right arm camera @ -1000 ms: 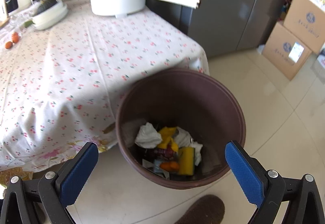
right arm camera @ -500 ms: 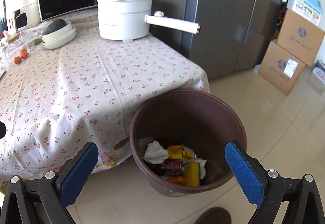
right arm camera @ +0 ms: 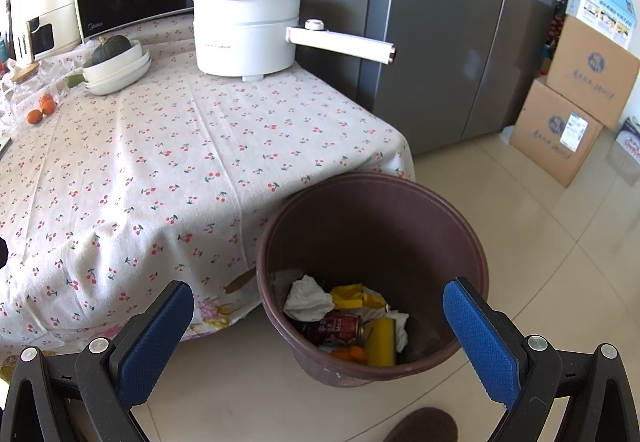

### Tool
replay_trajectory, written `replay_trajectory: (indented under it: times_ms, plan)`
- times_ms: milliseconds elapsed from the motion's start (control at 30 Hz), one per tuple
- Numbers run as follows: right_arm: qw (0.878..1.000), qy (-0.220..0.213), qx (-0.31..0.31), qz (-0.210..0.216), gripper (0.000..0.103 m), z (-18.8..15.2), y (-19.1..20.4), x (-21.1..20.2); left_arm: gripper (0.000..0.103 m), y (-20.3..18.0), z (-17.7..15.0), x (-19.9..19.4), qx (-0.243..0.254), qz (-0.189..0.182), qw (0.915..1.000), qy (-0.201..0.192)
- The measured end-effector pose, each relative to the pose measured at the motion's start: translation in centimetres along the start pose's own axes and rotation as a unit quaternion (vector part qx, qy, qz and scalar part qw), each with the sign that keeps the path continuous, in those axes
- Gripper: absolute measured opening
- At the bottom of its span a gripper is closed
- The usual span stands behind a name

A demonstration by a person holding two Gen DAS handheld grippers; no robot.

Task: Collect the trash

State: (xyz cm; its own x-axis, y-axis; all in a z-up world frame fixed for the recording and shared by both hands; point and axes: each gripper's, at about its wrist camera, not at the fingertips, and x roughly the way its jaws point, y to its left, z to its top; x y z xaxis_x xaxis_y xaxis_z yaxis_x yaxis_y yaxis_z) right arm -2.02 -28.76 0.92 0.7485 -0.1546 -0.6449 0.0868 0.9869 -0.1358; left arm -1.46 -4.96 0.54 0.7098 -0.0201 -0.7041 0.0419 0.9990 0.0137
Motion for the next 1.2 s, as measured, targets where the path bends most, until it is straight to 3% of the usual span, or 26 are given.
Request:
replay_trajectory:
  times_ms: [1200]
  plan:
    - [1.0, 0.003, 0.0, 0.001, 0.102, -0.03, -0.13, 0.25, 0.103, -0.26, -0.18, -0.25, -0.002, -0.012, 0.9999, -0.002]
